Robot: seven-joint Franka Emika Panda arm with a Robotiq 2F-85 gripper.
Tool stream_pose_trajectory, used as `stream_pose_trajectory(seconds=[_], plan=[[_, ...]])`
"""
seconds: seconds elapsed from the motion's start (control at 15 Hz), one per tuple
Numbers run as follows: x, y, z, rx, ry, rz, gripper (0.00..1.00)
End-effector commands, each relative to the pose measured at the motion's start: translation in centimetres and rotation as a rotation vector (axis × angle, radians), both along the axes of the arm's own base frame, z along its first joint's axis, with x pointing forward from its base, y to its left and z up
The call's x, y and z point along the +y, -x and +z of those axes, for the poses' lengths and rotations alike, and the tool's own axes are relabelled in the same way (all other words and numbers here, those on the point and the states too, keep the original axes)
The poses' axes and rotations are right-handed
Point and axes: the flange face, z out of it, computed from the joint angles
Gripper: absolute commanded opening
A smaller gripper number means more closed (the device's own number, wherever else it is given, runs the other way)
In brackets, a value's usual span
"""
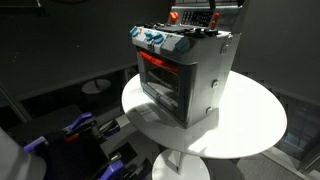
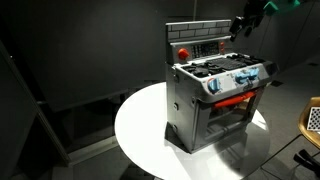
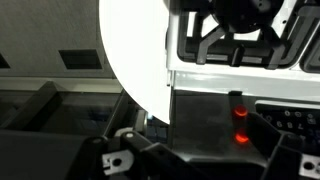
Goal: Press the orange button on the stove
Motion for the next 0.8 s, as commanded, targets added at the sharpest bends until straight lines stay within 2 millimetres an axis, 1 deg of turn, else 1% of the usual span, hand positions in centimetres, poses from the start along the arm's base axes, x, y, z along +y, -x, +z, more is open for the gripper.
stream_pose_trajectory(seconds=[0.0,0.53,0.73], plan=[[-0.1,-2.0,-0.2,-0.012,0.015,-0.033,1.00],[1.0,-5.0,-1.9,-0.001,0.013,-0.053,1.00],[1.2,-5.5,-2.1,0.006,0.015,-0.054,1.00]])
